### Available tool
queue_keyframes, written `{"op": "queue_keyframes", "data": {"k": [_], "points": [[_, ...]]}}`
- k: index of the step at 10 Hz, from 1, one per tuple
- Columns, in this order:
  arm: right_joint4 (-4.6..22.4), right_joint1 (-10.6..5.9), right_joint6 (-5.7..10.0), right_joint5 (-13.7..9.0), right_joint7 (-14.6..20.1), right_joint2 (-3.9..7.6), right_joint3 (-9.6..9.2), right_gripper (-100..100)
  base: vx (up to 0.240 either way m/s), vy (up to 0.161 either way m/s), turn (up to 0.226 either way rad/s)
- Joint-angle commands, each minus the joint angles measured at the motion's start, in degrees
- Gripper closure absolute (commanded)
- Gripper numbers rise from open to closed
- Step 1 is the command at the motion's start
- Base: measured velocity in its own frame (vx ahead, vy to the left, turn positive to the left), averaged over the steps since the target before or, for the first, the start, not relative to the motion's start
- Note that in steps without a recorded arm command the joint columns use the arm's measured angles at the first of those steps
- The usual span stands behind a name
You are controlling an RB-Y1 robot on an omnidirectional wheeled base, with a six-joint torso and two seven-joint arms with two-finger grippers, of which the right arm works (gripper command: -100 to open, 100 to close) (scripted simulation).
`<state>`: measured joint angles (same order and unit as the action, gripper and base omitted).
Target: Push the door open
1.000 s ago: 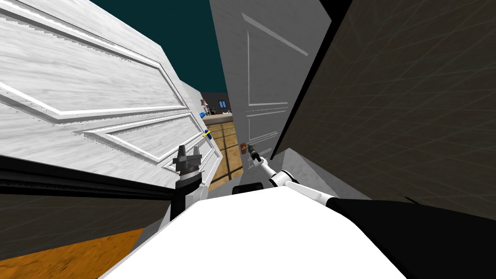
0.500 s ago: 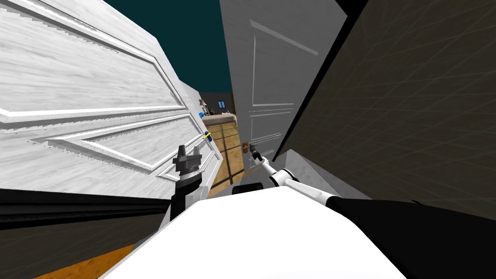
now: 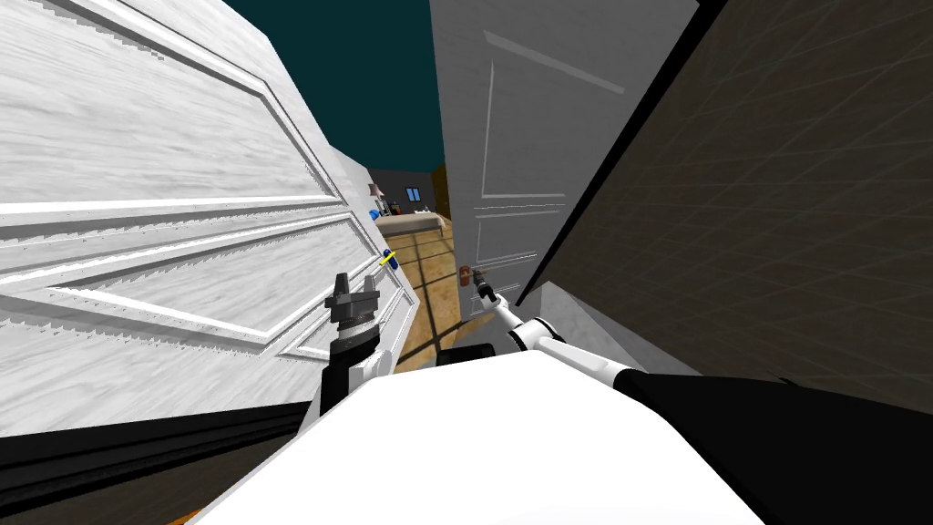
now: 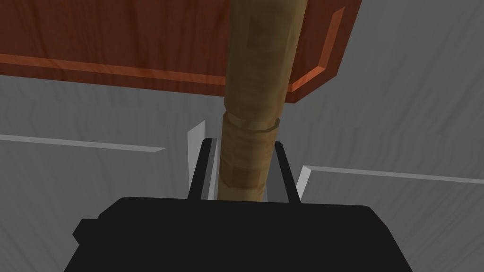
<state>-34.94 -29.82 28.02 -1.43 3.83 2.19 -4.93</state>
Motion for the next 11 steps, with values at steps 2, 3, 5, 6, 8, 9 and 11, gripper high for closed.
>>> {"op": "queue_keyframes", "data": {"k": [2, 3, 5, 6, 8, 9, 11], "points": [[-1.4, 0.85, -0.86, -0.5, -0.8, 1.16, 1.85, 100, 0.12, 0.098, -0.065], [-1.3, 0.88, -0.9, -0.8, -1.1, 1.49, 2.73, 100, 0.125, 0.166, -0.059], [-1.3, 0.92, -0.94, -1.1, -1.4, 1.79, 3.62, 100, 0.106, 0.107, -0.068], [-1.3, 0.92, -0.94, -1.1, -1.4, 1.79, 3.62, 100, 0.109, 0.077, -0.026], [-1.2, 0.99, -1.02, -1.6, -2.1, 2.28, 5.37, 100, 0.132, 0.142, -0.104], [-1.2, 0.99, -1.02, -1.6, -2.1, 2.28, 5.37, 100, 0.078, 0.109, -0.028], [-1.2, 0.99, -1.02, -1.6, -2.1, 2.28, 5.37, 100, 0.032, 0.009, 0.008]]}}
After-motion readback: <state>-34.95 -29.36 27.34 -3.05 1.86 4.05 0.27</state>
